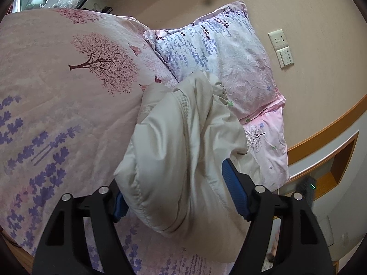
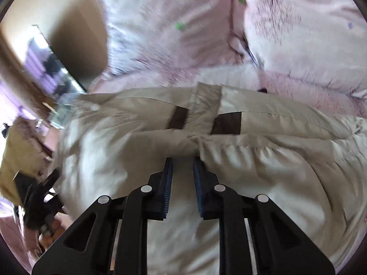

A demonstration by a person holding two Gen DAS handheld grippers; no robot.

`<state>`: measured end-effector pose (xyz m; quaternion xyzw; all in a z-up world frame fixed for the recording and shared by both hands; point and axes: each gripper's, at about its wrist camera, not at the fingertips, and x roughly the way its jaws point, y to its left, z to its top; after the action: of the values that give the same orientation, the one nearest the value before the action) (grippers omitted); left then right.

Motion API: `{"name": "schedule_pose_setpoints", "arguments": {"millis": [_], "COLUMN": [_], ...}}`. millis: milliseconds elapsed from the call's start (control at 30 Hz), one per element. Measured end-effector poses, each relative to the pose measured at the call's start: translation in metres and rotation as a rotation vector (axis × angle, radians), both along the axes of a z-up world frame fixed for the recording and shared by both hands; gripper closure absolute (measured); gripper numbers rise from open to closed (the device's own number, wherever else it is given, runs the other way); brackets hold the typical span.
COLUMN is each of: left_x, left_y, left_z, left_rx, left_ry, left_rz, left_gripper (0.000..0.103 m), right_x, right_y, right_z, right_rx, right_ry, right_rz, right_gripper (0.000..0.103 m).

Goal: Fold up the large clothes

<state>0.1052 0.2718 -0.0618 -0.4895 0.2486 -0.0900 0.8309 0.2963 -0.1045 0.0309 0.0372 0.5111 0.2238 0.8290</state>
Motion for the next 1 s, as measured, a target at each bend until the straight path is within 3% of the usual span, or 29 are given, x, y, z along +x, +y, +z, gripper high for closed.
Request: {"name": "schedule_pose_setpoints", "arguments": {"millis": [167,333,467,533,600,800,1000], "left_x": [0.002,0.001,0.002,0.001,0.001,0.001,0.004], "left_y": [0.000,-0.003,-0.003,-0.002,-0.002,-0.003,-0.005], "left_z": [0.001,0.007,0.005,0.002,0.001,-0.001,-0.005], "left_rx": [0.009,0.029,0.019,0.011,0.007,-0.009,-0.025], "left_ry": [-0.006,-0.023,-0.012,-0.008,-0.007,0.012,0.038], "left_rz": [-0.009,-0.022,-0.025,-0.024,-0.021,-0.004,0.008], "left_gripper": [0.031,0.031,0.031,0.031,0.031,0.031,0.031], "right_x": [0.038,0.050,0.020,0.003,-0.016,-0.061,-0.057], "right_y": [0.015,0.011,-0.013,-0.024,-0.030,-0.034,-0.020], "right_z": [-0.035,-0.036,-0.006,0.007,0.012,0.003,-0.025], "right_rx": [-0.092,-0.042,0.066,0.074,0.062,0.015,-0.078], "right_ry": [0.113,0.193,0.106,0.048,0.005,-0.063,-0.080], "right_rz": [-0.035,-0.033,-0.015,-0.016,-0.012,0.009,0.023], "right_gripper": [0.096,0.096,0.090,0.083,0.083,0.083,0.083]}}
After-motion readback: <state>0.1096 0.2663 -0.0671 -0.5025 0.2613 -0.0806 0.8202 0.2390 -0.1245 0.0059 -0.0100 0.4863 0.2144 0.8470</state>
